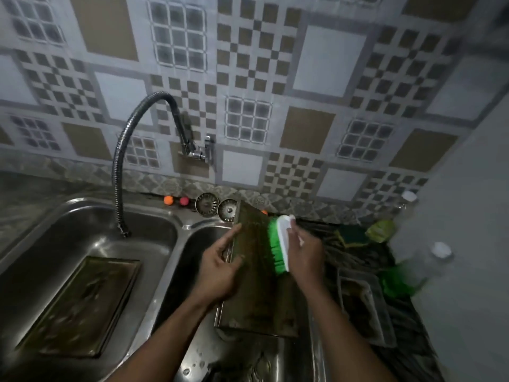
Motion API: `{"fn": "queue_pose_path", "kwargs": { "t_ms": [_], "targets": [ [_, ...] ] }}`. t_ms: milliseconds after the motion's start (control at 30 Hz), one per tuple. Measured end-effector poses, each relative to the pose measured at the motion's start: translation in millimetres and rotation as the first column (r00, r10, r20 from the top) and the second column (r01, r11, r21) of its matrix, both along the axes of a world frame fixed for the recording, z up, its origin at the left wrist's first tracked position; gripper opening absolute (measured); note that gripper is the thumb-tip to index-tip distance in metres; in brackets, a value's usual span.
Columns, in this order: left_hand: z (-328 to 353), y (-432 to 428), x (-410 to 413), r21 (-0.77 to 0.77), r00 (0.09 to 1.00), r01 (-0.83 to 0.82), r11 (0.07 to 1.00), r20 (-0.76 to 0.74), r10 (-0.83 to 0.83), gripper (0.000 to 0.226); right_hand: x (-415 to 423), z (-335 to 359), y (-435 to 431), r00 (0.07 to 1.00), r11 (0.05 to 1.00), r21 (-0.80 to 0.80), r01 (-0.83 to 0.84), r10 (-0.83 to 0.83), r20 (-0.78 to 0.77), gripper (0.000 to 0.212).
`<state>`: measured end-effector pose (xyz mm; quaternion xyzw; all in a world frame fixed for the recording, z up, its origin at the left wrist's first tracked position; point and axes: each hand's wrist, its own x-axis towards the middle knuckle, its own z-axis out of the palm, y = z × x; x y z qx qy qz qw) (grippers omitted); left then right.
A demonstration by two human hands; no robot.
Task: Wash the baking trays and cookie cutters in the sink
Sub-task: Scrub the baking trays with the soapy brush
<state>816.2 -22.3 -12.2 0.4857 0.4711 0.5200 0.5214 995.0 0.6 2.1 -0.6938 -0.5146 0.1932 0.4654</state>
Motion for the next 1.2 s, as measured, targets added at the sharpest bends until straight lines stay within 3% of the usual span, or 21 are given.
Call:
{"fn": "queue_pose_path", "kwargs": {
  "t_ms": [100, 300, 467, 733, 867, 967, 1200],
  "targets": [
    [2, -1, -1, -0.031, 0.995, 0.098, 0.995, 0.022, -0.097, 0.065, 4, 4, 0, 0.998, 1.000, -0.014, 0.005, -0.005, -0.057, 0.031],
    [8, 2, 10, -0.085, 0.996, 0.078, 0.993, 0.054, -0.073, 0.068, -40, 21, -4, 0.989, 0.989, 0.106, -0.101, 0.112, -0.095, 0.028],
    [15, -1, -8, -0.091, 0.992, 0.088, 0.992, 0.100, -0.079, 0.067, 2, 7, 4, 0.993, 0.999, -0.037, 0.033, -0.037, -0.113, 0.031],
    [27, 12, 3, -0.062, 0.979, -0.110, 0.992, 0.167, 0.119, 0.049, -54, 16, -46, 0.976, 0.982, 0.115, -0.151, 0.167, -0.138, 0.027],
    [22, 4, -1, -0.062, 0.977, -0.116, 0.991, 0.171, 0.125, 0.047, -25, 1, -41, 0.994, 0.998, 0.062, -0.035, 0.041, -0.099, 0.027],
    [24, 3, 7, -0.016, 0.983, -0.123, 0.992, 0.138, 0.124, 0.045, -23, 7, -30, 0.986, 0.998, 0.037, 0.049, -0.042, -0.159, 0.025],
    [26, 24, 3, -0.040, 0.931, -0.308, 0.951, 0.195, 0.309, 0.038, -70, 19, -68, 0.966, 0.964, 0.188, -0.190, 0.218, -0.139, 0.027]
  ]
}}
